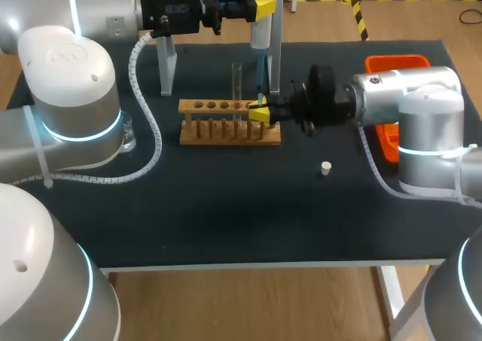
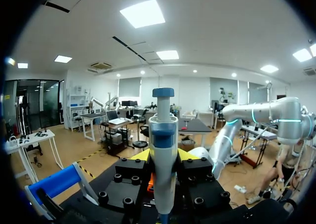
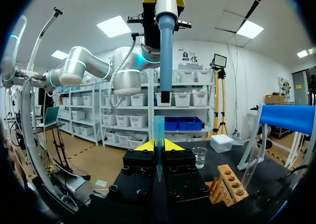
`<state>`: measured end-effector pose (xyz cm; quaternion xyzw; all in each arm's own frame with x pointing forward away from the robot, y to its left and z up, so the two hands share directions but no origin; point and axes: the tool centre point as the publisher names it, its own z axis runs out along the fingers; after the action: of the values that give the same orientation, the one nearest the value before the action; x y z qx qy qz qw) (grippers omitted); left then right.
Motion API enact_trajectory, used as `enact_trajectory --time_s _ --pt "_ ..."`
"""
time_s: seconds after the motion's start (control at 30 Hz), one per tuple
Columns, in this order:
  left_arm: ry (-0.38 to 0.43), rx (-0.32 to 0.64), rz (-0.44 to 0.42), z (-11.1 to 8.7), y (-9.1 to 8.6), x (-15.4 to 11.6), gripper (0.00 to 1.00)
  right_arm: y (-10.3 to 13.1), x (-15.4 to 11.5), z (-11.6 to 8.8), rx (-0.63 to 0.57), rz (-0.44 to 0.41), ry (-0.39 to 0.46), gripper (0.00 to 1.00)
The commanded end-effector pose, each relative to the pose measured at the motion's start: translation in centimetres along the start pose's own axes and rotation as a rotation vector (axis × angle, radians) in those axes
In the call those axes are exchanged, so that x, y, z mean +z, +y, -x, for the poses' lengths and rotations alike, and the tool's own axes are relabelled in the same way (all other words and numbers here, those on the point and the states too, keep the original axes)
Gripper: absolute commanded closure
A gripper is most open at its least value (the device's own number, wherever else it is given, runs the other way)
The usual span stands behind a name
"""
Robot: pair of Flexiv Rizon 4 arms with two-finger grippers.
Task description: Invert the test tube, pick up the pipette, mount the tip to pipette, aspirate from beaker and dispense into the tube, eject the tip, return the pipette, and cap with the stopper.
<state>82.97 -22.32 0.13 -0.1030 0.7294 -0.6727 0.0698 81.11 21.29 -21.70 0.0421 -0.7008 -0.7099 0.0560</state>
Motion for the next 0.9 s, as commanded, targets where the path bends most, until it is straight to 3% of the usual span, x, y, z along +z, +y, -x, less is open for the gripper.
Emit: enact_trajectory --time_s 0.03,0.9 --pt "-0.002 -0.001 0.002 -0.03 -0.08 0.05 1.0 0.15 -0.04 0.0 0.004 -0.005 0.0 1.0" --pt "-0.002 -0.001 0.002 -0.03 -0.08 0.05 1.0 0.57 0.21 0.22 0.012 -0.004 0.001 1.0"
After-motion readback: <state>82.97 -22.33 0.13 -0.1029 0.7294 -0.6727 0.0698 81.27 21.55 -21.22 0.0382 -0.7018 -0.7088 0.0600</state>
